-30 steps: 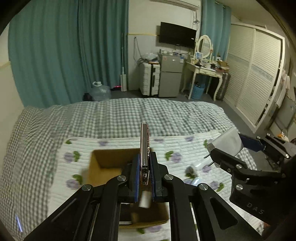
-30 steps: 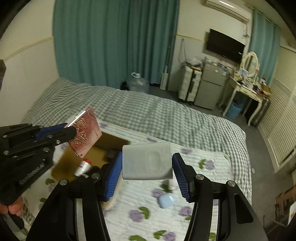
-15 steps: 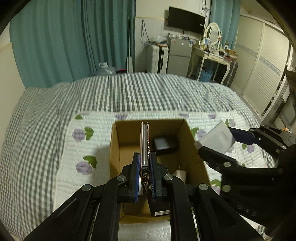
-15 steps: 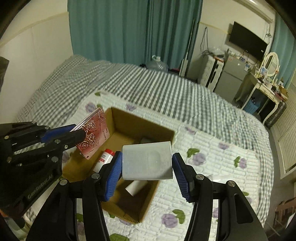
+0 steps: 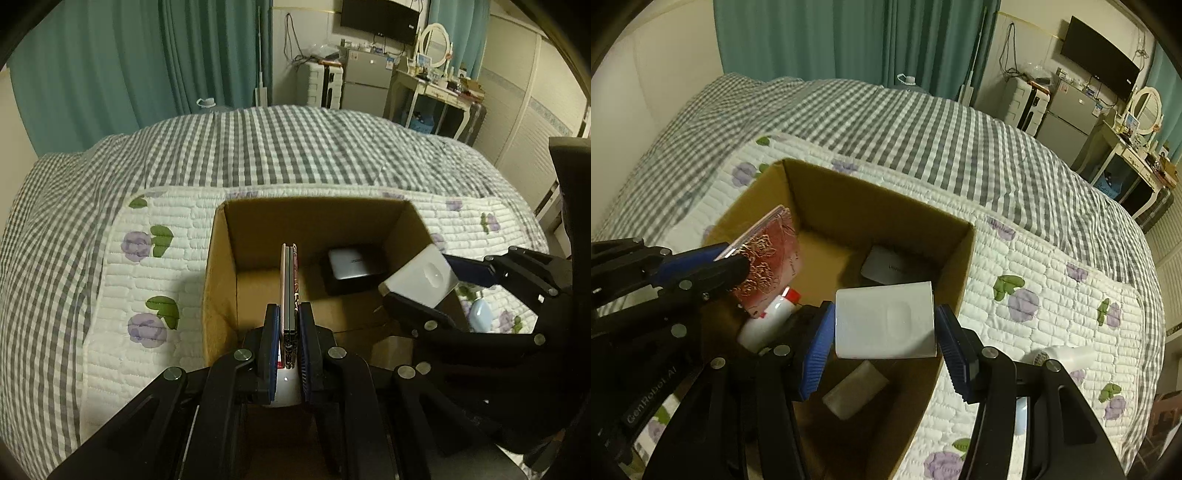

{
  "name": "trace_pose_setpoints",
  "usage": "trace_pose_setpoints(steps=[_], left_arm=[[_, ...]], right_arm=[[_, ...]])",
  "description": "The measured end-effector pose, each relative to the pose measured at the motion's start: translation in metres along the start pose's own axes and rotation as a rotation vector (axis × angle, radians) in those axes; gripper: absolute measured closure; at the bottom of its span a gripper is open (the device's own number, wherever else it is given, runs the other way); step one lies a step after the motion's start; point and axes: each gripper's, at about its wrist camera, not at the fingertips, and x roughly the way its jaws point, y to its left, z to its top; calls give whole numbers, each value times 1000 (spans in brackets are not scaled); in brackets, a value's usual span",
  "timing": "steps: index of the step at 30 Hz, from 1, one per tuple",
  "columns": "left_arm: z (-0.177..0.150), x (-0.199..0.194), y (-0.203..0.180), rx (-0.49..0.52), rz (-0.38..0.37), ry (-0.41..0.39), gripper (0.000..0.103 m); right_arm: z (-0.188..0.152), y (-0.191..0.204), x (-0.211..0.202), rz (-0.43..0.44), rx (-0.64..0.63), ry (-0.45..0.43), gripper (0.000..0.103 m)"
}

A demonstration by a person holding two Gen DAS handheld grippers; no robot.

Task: Organize rigid objects
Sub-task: 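Carry the card case and white charger into the box and release both, then grasp the light-blue earbud case with the left tool while the right tool grasps the white hair dryer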

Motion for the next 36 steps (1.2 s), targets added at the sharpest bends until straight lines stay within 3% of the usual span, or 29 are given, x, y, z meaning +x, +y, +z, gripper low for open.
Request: trace_pose_setpoints(steps=[9,15,18,20,24,26,28,36], left_arm=[[-1,15,-2,15,2,37,93],[-2,11,-5,6,25,52,89],[2,-1,-6,6,33,49,87],[7,-16,-7,3,37,30,82],[18,-51,-16,-5,52,-26,53],[24,-73,-25,-6,57,-63,53],[30,-93,-35,-4,56,-96,43],[37,-153,-79,-9,59,-207,38]], right_arm=[[2,3,14,19,-23,8,48],[-2,0,-1,19,-13,-6,45],[-2,-5,-24,-3,-7,-40,36],[-3,-10,-43,-13,-4,-70,36],[-4,-28,-84,-45,25,-121,31],[-6,-39,-106,-58,48,-144,27],[-9,-49,-129,-78,61,-173,18],[-40,-100,-212,-159,125,-254,9]])
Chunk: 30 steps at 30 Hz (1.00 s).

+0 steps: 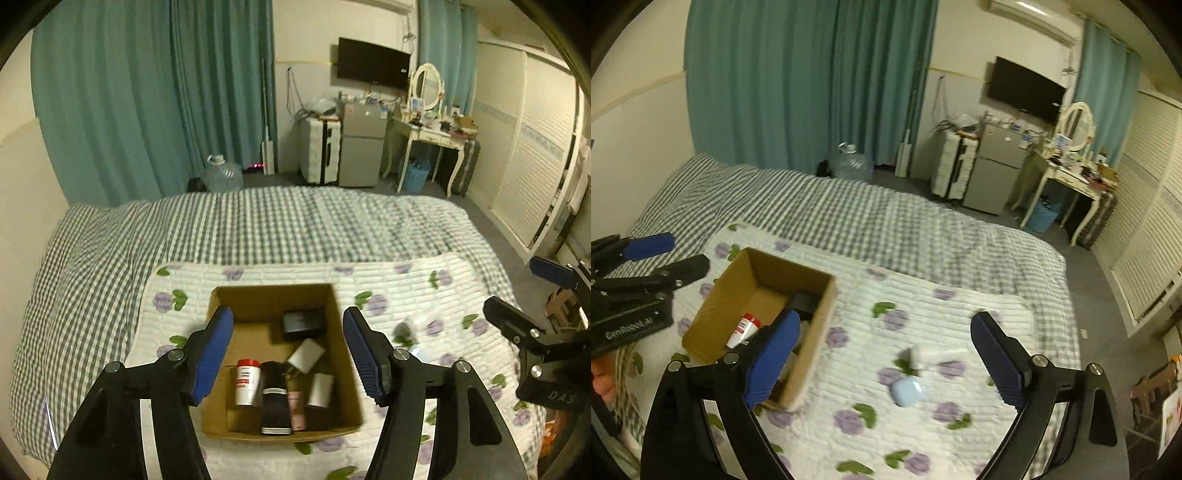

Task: Organize rigid objects
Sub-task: 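Grasp the light-blue earbud case with the left tool while the right tool grasps the white hair dryer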

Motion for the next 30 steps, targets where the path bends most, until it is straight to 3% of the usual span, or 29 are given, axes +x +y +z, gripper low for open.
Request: trace_pose_setpoints(steps=[6,12,21,30], left_arm=[[-4,-9,-51,24,-25,-13,37],[-15,15,-101,44,-37,10,37],[-48,90,-165,91,-52,106,37],[-104,187,-212,163,-90,275,37]], right_arm=[[-18,-48,-28,-59,33,-16,8],[-46,-95,-25,-124,59,-9,8],[-100,-152,42,-111,144,87,9],[-157,-181,122,-105,191,219,9]])
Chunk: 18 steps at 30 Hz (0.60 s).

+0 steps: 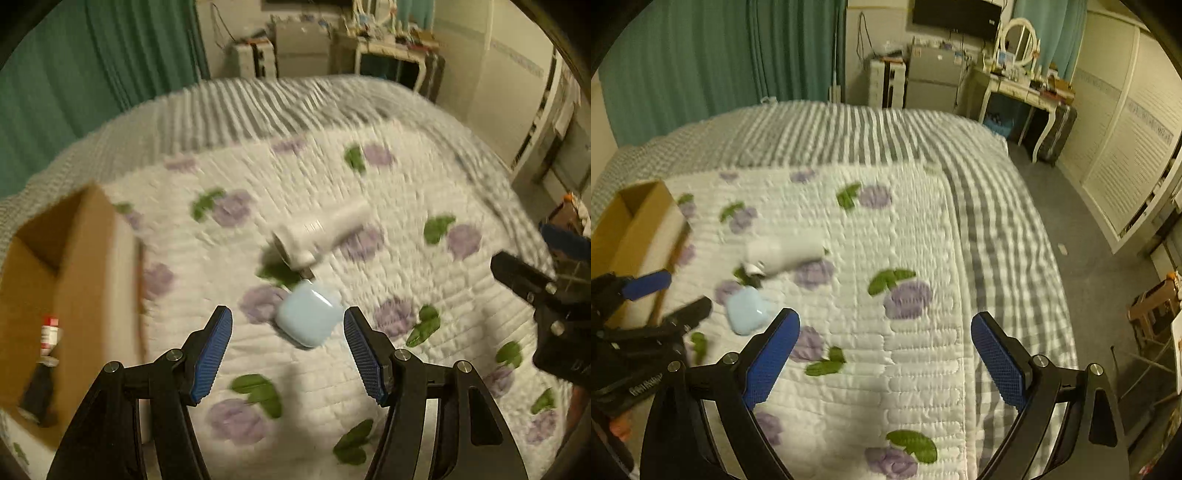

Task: Organize rigid objects
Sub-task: 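Grasp the light-blue earbud case with the left tool while the right tool grasps the white hair dryer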

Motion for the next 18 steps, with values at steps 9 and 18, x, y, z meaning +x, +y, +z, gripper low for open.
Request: trace_pose_setpoints(steps=[9,18], left_arm=[[-13,62,-7,-19,-19,85,37],[-17,56,-9,-29,-31,26,44]], right_arm=[[-10,-2,54,23,11,48,9],[1,14,77,64,-97,36,9]])
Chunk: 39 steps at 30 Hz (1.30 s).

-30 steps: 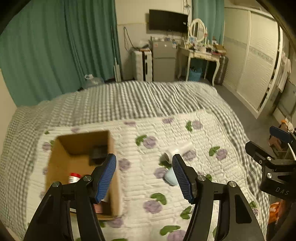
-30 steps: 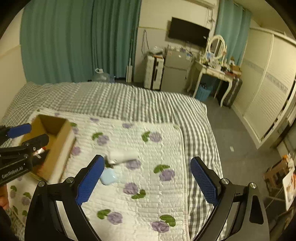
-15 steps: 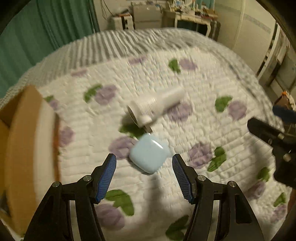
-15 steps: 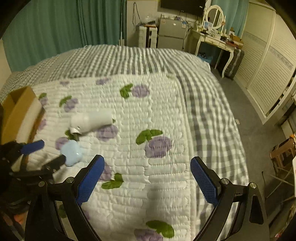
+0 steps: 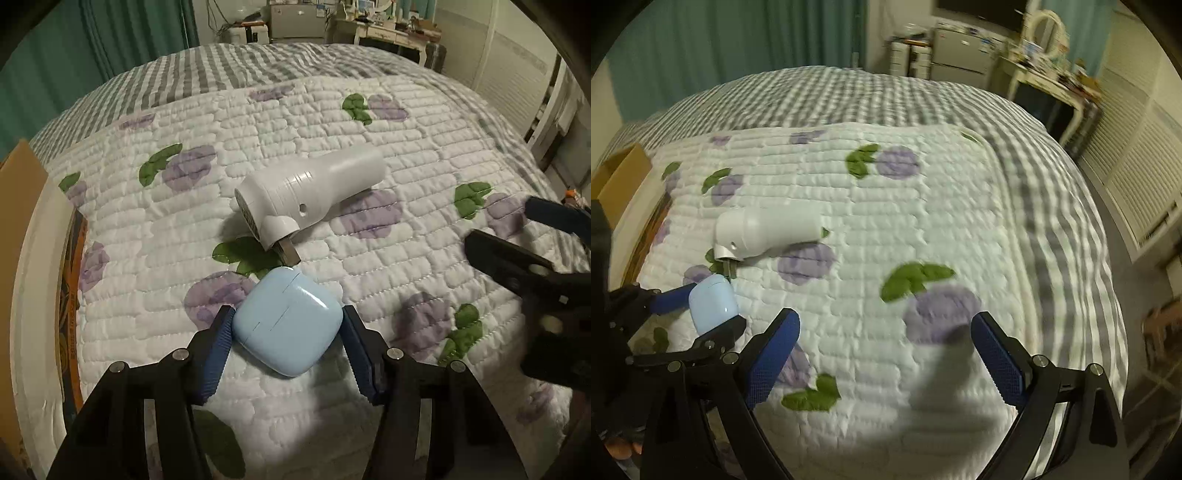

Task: Organize rigid objects
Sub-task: 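Grasp the light-blue earbud case with the left tool while the right tool grasps the white hair dryer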

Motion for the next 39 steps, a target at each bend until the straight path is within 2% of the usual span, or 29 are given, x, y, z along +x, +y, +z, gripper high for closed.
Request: trace_pose_setpoints(steps=[3,5,10,13,15,19,24,26,27,29,30,31,39], left_arm=[[-1,-17,10,-38,1,-27,45],[-1,-27,22,-75,30,-44,45],[9,-30,47,-125,114,-29,45],[14,-27,61,-159,155,-24,44],[17,-22,68,-180,164,-12,44],[17,-18,75,-203,134,-5,44],[20,-16,77,-199,124,-17,44],[20,-17,77,-200,120,-16,44],[20,-17,77,-199,119,-13,44],[21,-18,77,-199,114,-12,44],[21,-19,77,-198,114,-12,44],[21,-20,76,-199,115,-12,44],[26,-54,69,-206,85,-49,44]], right_arm=[[12,10,3,12,-102,-8,9],[23,15,5,38,-153,-21,9],[45,43,16,141,-312,-10,9],[49,65,27,153,-419,5,9],[51,75,33,154,-463,12,9],[58,91,50,163,-517,27,9],[62,101,73,157,-524,64,11],[63,103,76,186,-492,71,26],[64,104,78,206,-470,80,38],[62,105,76,208,-448,73,47],[62,105,74,211,-439,70,57],[61,103,72,213,-424,72,59],[51,83,29,186,-291,24,60]])
